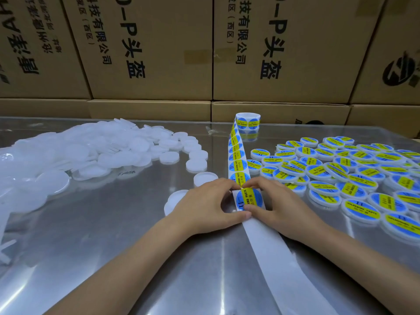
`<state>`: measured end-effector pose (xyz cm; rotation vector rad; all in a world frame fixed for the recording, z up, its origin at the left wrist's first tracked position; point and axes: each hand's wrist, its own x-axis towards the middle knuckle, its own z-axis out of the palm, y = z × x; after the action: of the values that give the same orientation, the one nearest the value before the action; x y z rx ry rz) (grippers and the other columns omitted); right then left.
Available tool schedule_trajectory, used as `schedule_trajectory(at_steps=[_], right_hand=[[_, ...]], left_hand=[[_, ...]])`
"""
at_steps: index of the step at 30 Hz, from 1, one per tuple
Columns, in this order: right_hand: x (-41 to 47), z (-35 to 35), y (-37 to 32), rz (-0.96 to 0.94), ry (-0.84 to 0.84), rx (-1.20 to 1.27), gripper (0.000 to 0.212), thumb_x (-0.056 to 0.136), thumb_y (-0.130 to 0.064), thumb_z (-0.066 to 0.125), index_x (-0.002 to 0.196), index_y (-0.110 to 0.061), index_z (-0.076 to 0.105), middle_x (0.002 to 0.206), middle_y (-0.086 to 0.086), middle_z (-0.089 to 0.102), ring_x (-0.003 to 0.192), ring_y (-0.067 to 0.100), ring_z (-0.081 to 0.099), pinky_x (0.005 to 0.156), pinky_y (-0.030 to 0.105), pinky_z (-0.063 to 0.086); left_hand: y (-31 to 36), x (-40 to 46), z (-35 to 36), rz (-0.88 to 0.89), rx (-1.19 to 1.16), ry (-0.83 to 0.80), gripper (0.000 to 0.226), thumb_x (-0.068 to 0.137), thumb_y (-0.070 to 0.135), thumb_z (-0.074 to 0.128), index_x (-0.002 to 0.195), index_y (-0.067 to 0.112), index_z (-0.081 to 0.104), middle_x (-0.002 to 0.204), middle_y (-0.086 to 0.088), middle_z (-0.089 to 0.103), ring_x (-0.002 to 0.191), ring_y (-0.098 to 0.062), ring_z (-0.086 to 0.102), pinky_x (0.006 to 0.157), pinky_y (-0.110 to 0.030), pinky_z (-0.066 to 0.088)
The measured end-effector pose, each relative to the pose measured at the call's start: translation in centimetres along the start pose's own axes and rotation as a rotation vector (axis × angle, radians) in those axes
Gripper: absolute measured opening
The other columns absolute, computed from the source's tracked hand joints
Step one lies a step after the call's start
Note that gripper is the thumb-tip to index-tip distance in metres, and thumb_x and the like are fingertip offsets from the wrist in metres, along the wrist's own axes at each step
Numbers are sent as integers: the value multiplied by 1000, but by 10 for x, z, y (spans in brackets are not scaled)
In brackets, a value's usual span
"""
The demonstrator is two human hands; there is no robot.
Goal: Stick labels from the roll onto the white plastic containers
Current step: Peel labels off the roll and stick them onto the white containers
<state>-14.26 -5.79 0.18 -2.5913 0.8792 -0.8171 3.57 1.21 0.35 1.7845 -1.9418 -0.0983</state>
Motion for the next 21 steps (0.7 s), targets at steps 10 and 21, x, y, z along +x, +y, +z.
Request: schedule_trajectory(at_steps=[10, 21], right_hand=[[1, -6, -19, 45, 207, 476, 44, 90, -49, 50, 74, -12, 68, 69, -11, 60, 77, 6, 54, 77, 21, 41], [4, -16, -20, 468, 249, 1037, 19, 88, -27, 59, 72, -21, 66, 88, -1, 70, 78, 6, 63, 76, 27, 52]], left_hand=[[0, 2, -7, 23, -92, -142, 55, 85, 73, 26, 111, 37, 58, 113, 20, 56, 105, 3, 48, 90, -28, 44], [-17, 0, -13, -193, 242, 95, 33, 94, 45, 46, 114, 22, 59, 118, 9, 56, 111, -15, 50, 82, -30, 45]])
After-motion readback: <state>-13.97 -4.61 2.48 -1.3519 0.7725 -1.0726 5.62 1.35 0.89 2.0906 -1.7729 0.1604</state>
